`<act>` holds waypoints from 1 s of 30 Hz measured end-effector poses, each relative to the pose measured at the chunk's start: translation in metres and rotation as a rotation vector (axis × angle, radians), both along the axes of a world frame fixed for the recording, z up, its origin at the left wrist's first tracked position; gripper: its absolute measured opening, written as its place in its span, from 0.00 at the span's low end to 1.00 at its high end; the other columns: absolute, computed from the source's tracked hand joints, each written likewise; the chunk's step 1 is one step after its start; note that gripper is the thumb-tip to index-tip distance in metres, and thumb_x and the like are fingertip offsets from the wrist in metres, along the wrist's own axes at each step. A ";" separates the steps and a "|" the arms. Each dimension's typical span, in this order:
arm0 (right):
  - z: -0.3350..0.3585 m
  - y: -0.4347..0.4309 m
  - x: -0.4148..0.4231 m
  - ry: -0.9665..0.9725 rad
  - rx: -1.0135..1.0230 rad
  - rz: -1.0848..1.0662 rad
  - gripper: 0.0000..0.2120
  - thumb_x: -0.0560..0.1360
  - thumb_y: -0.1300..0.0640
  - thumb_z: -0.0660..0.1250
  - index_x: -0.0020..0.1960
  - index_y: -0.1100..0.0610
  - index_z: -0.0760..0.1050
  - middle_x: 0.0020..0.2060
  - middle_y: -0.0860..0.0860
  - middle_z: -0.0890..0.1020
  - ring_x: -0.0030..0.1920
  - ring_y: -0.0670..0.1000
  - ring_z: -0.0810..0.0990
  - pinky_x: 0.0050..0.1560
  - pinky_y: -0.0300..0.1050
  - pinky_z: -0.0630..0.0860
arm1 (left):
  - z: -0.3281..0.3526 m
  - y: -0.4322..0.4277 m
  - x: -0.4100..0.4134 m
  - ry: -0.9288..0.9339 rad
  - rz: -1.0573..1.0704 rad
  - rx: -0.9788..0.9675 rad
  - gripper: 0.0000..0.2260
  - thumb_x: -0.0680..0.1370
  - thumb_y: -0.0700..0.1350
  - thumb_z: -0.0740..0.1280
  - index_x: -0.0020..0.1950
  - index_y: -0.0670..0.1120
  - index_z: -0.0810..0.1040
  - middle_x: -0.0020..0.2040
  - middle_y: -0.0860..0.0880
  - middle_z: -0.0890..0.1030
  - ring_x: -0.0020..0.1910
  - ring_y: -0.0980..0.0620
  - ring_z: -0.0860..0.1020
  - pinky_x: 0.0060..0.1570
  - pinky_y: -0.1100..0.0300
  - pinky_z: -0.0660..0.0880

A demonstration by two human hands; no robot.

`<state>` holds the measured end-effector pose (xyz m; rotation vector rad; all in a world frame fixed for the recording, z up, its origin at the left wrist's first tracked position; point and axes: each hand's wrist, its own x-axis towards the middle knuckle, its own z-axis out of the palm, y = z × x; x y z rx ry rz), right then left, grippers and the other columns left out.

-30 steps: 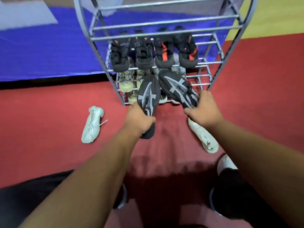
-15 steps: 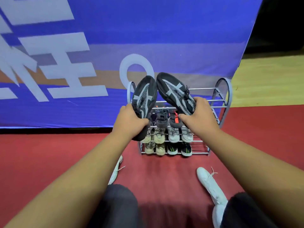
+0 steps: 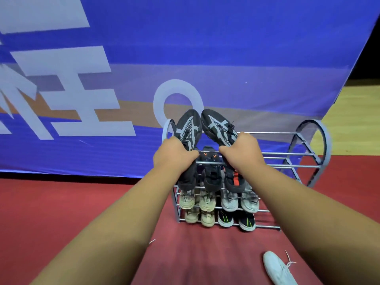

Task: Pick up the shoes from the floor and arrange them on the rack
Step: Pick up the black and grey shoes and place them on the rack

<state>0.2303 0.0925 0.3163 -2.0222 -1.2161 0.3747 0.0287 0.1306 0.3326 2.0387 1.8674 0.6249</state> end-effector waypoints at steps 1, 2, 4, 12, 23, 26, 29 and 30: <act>-0.005 0.011 0.003 -0.008 -0.028 -0.008 0.10 0.65 0.51 0.70 0.37 0.58 0.75 0.40 0.59 0.81 0.39 0.58 0.80 0.27 0.41 0.63 | -0.005 0.008 0.005 0.046 0.001 -0.009 0.15 0.68 0.58 0.71 0.42 0.47 0.75 0.39 0.49 0.78 0.37 0.46 0.77 0.32 0.57 0.68; -0.011 0.022 0.005 -0.012 -0.057 -0.022 0.11 0.65 0.51 0.69 0.37 0.58 0.73 0.42 0.60 0.80 0.42 0.60 0.80 0.27 0.41 0.62 | -0.011 0.016 0.009 0.087 0.004 -0.015 0.15 0.68 0.58 0.71 0.41 0.48 0.75 0.38 0.49 0.78 0.35 0.47 0.76 0.32 0.58 0.68; -0.021 0.040 0.004 -0.017 -0.107 -0.034 0.12 0.67 0.51 0.70 0.36 0.57 0.70 0.45 0.60 0.79 0.47 0.62 0.78 0.29 0.43 0.62 | -0.020 0.030 0.018 0.162 0.004 -0.016 0.13 0.68 0.56 0.72 0.38 0.47 0.76 0.37 0.49 0.78 0.33 0.49 0.75 0.32 0.59 0.69; -0.050 0.075 -0.008 -0.087 -0.178 -0.085 0.25 0.74 0.48 0.73 0.64 0.63 0.75 0.61 0.61 0.76 0.64 0.64 0.74 0.58 0.53 0.75 | -0.033 0.071 0.030 0.254 0.006 0.024 0.12 0.70 0.53 0.70 0.37 0.47 0.74 0.37 0.49 0.77 0.31 0.48 0.74 0.29 0.60 0.66; -0.066 0.054 -0.003 -0.196 -0.240 0.159 0.33 0.71 0.44 0.75 0.67 0.58 0.67 0.63 0.59 0.73 0.67 0.65 0.71 0.65 0.57 0.72 | -0.058 0.074 0.024 0.246 0.005 -0.115 0.24 0.70 0.57 0.72 0.59 0.46 0.71 0.55 0.48 0.73 0.50 0.41 0.79 0.41 0.51 0.74; -0.065 0.054 -0.002 -0.166 -0.181 0.158 0.28 0.70 0.46 0.75 0.63 0.58 0.71 0.58 0.58 0.75 0.62 0.63 0.74 0.63 0.57 0.76 | -0.063 0.071 0.022 0.235 -0.011 -0.128 0.22 0.70 0.48 0.73 0.60 0.46 0.70 0.60 0.45 0.71 0.52 0.39 0.78 0.42 0.50 0.73; -0.063 0.060 -0.010 -0.147 -0.095 0.105 0.25 0.69 0.44 0.73 0.58 0.59 0.74 0.53 0.56 0.76 0.58 0.61 0.74 0.56 0.54 0.76 | -0.064 0.070 0.019 0.165 0.003 -0.036 0.12 0.72 0.45 0.72 0.50 0.45 0.71 0.55 0.44 0.71 0.41 0.42 0.77 0.34 0.55 0.70; -0.064 0.063 -0.014 -0.143 -0.071 0.087 0.25 0.70 0.43 0.73 0.57 0.59 0.74 0.53 0.56 0.76 0.59 0.61 0.74 0.55 0.53 0.75 | -0.065 0.071 0.019 0.162 0.004 0.002 0.10 0.73 0.46 0.71 0.48 0.45 0.71 0.53 0.44 0.71 0.40 0.42 0.76 0.32 0.55 0.68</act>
